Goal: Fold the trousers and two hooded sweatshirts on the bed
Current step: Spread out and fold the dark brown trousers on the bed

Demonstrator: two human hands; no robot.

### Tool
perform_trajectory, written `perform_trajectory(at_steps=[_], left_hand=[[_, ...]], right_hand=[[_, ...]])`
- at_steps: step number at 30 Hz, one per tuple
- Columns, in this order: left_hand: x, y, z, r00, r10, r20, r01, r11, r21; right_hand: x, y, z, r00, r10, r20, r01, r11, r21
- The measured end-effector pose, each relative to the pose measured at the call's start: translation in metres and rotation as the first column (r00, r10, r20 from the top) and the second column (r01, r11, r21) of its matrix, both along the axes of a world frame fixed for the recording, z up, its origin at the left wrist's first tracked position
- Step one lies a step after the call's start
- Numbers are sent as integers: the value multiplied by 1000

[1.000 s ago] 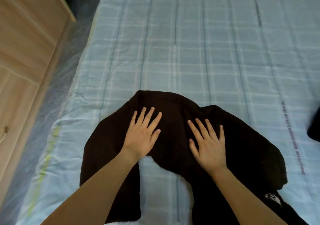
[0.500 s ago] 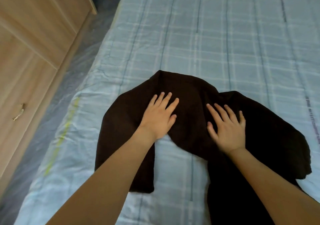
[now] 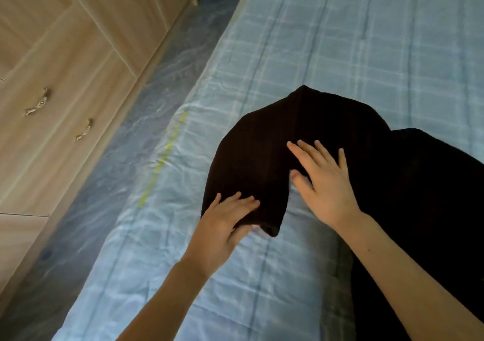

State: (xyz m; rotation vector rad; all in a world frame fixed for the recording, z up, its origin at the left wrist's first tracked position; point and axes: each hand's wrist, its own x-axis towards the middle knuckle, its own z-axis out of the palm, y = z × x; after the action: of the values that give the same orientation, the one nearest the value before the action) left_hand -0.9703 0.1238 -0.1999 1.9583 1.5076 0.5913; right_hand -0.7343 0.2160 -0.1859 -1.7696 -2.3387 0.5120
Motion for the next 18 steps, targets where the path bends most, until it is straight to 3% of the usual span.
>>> perform_trajectory(at_steps=[3, 5, 7, 9, 13, 15, 18], left_hand=[[-7, 8, 30, 888, 324, 327, -292, 945, -146], [-21, 15, 42, 812, 401, 423, -367, 916, -164], [-35, 20, 49, 764, 422, 488, -377, 906, -194], [-45, 23, 52, 751, 418, 512, -370, 908, -198], [-49, 21, 55, 735, 403, 545, -341, 915, -216], [-47, 16, 57, 738, 373, 562, -305, 928, -215], [-34, 6, 59, 869, 244, 430, -245, 968, -56]], right_hand=[[-23, -6, 6, 990, -4, -143, -5, 998, -57], [-43, -12, 10, 933, -55, -355, 7, 991, -135], [-66, -15, 17, 812, -144, -565, 57, 984, -169], [-88, -17, 23, 694, -204, -690, 100, 977, -188], [-113, -19, 29, 578, -296, -761, 226, 953, -199], [-115, -19, 30, 552, -346, -758, 286, 933, -218], [-112, -21, 29, 585, -323, -744, 267, 943, -200]])
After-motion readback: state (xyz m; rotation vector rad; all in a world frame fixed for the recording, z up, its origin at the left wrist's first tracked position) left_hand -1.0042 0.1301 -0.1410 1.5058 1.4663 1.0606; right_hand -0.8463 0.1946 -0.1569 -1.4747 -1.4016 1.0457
